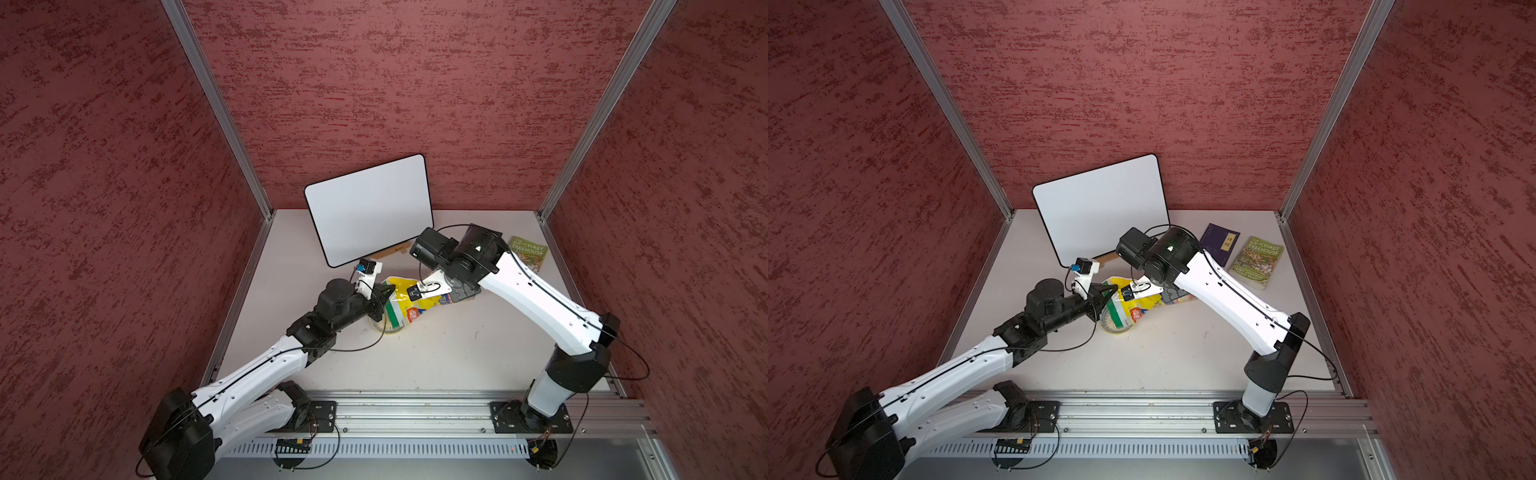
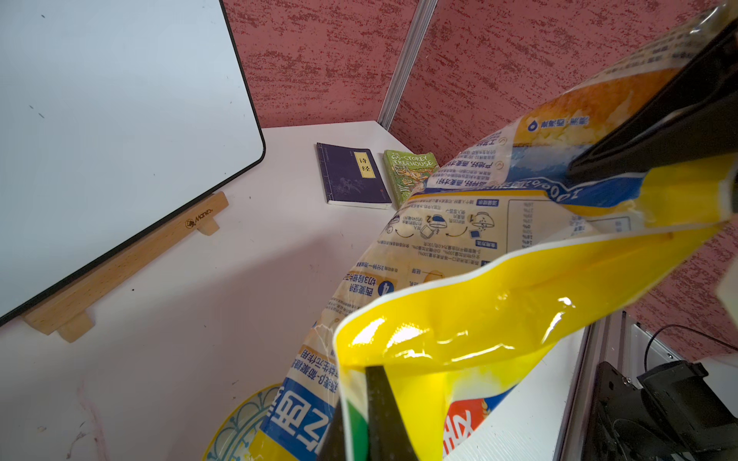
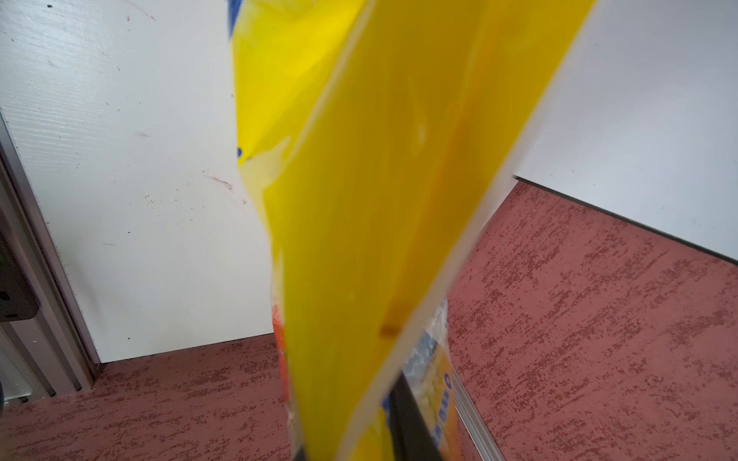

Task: Pour the oats into the breakfast bowl
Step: Pour the oats into the bowl.

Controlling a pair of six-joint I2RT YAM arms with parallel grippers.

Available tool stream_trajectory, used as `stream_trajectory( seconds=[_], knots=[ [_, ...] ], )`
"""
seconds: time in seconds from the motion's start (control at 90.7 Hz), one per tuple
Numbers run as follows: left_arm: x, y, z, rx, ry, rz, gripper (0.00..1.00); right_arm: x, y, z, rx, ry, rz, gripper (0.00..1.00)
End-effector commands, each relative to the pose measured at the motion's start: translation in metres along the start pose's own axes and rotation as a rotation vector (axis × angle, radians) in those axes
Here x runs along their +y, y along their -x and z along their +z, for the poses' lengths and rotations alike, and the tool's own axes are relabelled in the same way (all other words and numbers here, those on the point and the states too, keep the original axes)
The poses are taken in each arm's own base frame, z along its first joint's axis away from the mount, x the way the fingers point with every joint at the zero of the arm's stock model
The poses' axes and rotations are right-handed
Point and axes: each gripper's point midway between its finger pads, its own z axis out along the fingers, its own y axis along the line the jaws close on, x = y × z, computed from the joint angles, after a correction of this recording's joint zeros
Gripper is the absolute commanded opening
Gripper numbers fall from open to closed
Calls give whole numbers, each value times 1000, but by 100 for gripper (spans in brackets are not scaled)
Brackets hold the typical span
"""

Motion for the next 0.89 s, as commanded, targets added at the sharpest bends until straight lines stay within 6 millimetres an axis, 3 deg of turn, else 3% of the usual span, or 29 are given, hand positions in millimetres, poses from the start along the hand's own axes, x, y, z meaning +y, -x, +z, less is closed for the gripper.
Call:
stream_trajectory(
  seconds=[0.0, 0.287, 0.551, 0.882],
  knots=[
    [16, -6, -4, 3, 59, -10, 3, -28, -22, -23, 76, -170, 49, 0],
    [27, -11, -3, 6, 79, -31, 2, -36, -29, -33, 104, -218, 46, 0],
    [25, -14, 5, 12, 51, -51, 1, -38, -27, -37, 97, -239, 34, 0],
    [30, -21, 8, 20, 63, -61, 0, -20, -13, -20, 71, -166, 8, 0]
  ],
)
